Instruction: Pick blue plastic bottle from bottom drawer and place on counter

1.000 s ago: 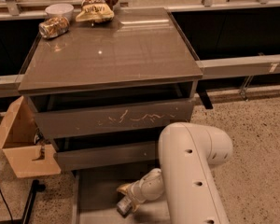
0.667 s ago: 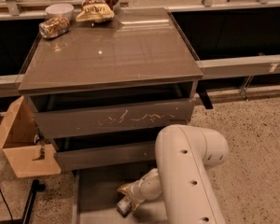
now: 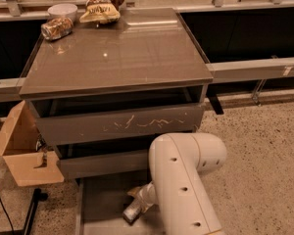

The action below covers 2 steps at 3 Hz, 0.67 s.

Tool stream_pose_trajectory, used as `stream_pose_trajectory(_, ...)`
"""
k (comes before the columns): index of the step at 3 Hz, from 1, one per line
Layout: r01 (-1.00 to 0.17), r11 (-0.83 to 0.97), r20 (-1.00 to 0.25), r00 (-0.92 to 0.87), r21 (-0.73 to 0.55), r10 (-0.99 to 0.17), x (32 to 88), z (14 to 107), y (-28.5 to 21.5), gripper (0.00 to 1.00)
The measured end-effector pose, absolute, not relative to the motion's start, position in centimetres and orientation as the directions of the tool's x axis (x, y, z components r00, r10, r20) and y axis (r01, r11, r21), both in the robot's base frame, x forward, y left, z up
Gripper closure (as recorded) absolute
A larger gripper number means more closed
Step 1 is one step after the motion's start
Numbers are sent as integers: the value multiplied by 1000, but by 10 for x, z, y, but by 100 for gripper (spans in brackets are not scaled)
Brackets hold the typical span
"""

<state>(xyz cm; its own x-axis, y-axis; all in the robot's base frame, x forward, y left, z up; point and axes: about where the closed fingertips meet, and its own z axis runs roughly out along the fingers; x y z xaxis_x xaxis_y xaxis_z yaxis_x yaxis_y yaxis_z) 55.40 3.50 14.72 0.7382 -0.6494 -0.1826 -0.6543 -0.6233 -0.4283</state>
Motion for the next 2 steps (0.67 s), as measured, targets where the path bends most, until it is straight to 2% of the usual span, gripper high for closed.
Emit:
stream_pose_trajectory(1, -663, -623, -161, 728, -414, -667, 561, 138, 27, 40)
stream_pose_trajectory(2, -675, -625, -161, 719, -391, -676, 554, 135, 25, 58)
